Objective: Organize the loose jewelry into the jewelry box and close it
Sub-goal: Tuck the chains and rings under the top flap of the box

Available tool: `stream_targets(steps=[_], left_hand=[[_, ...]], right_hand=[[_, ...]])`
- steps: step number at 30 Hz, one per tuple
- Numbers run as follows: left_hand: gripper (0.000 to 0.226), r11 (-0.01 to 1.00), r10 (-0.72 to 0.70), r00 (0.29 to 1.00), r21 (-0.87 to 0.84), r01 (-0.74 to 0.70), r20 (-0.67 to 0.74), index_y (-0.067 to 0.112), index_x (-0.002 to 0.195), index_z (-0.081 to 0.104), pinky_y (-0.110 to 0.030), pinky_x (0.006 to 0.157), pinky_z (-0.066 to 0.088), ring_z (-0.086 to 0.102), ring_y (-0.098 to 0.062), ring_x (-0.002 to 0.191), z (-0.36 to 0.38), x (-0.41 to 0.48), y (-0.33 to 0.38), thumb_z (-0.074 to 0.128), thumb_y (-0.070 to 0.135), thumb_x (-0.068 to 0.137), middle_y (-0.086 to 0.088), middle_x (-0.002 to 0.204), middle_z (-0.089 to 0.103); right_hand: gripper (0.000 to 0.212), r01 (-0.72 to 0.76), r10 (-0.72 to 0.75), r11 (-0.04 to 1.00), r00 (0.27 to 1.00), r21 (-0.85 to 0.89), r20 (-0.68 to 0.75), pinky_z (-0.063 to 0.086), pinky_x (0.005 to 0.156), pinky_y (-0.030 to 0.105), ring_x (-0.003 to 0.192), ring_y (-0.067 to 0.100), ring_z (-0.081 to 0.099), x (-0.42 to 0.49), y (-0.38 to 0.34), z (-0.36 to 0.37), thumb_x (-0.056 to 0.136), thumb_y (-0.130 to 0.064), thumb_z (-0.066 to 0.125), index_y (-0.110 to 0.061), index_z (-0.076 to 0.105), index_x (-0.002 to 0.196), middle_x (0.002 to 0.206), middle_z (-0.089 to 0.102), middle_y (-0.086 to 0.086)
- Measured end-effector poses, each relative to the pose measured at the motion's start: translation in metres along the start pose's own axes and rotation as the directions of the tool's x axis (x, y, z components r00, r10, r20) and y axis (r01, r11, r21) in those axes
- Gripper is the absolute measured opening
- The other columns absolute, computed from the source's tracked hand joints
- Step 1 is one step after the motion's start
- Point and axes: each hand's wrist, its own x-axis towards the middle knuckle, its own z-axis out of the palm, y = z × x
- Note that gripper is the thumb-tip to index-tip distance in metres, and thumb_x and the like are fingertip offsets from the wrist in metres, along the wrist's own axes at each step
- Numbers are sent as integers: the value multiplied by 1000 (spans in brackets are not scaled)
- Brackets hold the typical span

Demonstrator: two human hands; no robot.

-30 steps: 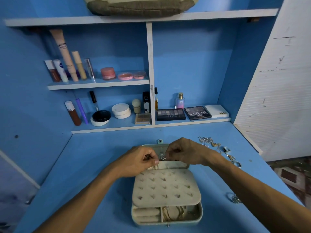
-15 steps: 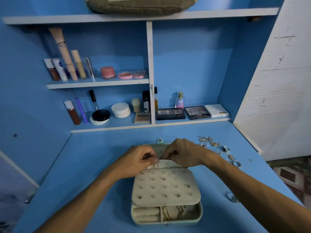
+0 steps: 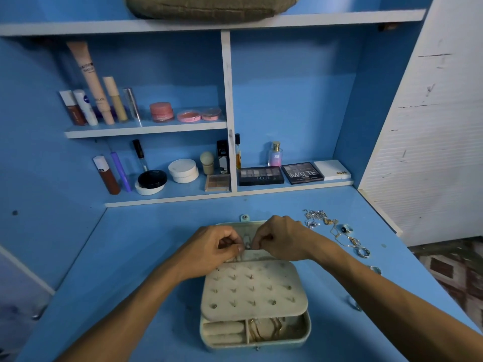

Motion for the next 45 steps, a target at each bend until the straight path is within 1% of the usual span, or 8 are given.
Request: stream_targets(steps=[5, 10, 16, 21, 27, 37, 41, 45], left_hand=[[5, 998, 23, 1000, 60, -24, 12, 23, 94, 73, -15, 67, 49, 64, 1, 78, 0, 3, 5, 69, 26, 94, 13, 83, 71], [4, 989, 105, 994, 110, -100, -42, 24, 96, 70, -9, 70, 43, 59, 8, 85, 1, 24, 24, 67, 25, 96, 13, 94, 67], [7, 973, 197, 978, 110, -203, 63, 21, 97, 71, -9, 73, 43, 58, 10, 81, 27, 66, 70, 66, 26, 96, 15, 92, 69], [12, 937, 233, 957, 223, -269, 175, 21, 104, 70, -24, 78, 47, 55, 3, 77, 64, 94, 94, 64, 29, 97, 8, 98, 68], [13, 894, 239, 956, 345, -285, 172, 21, 105, 69, -26, 75, 39, 60, -12, 90, 84, 108, 95, 60, 29, 98, 4, 104, 68], [15, 927, 211, 966, 283, -246, 147, 21, 103, 72, -24, 78, 45, 60, -7, 87, 77, 101, 90, 62, 31, 98, 7, 102, 68], [13, 938, 225, 965, 237, -252, 135, 21, 100, 71, -27, 81, 50, 61, -5, 88, 74, 96, 91, 61, 29, 98, 9, 100, 68], [12, 960, 217, 970, 157, -232, 110, 22, 101, 71, -27, 86, 52, 63, -2, 92, 68, 97, 90, 62, 29, 98, 9, 102, 69]], right_hand=[[33, 37, -27, 994, 995, 100, -100, 50, 96, 40, 99, 16, 64, -5, 9, 1, 93, -16, 52, -40, 74, 87, 106, 72, -14], [22, 67, -1, 976, 953, 209, -302, 46, 71, 10, 74, -7, 61, -29, 41, -16, 89, -11, 64, -30, 77, 88, 89, 73, -19], [23, -209, 249, 967, 904, 148, -348, 55, 79, 32, 82, 10, 67, -62, 97, -34, 83, -25, 75, -41, 68, 67, 75, 70, -18], [11, -375, 334, 926, 873, -51, -355, 45, 96, 36, 100, 15, 65, -83, 112, -36, 86, -39, 70, -36, 77, 93, 95, 73, -16], [13, -395, 316, 907, 868, -146, -382, 34, 89, 38, 91, 16, 63, -85, 119, -30, 85, -30, 68, -29, 77, 94, 92, 74, -6], [19, -315, 140, 840, 912, -442, -386, 21, 77, 37, 77, 22, 49, -83, 124, -20, 98, -25, 45, -17, 58, 87, 90, 53, 0], [26, -268, 143, 894, 930, -360, -338, 24, 76, 36, 77, 22, 47, -86, 124, -26, 101, -31, 39, -14, 56, 90, 90, 53, 3], [16, -223, 192, 973, 924, -58, -330, 35, 81, 35, 81, 17, 53, -87, 116, -50, 100, -21, 43, -17, 58, 100, 95, 62, 0]])
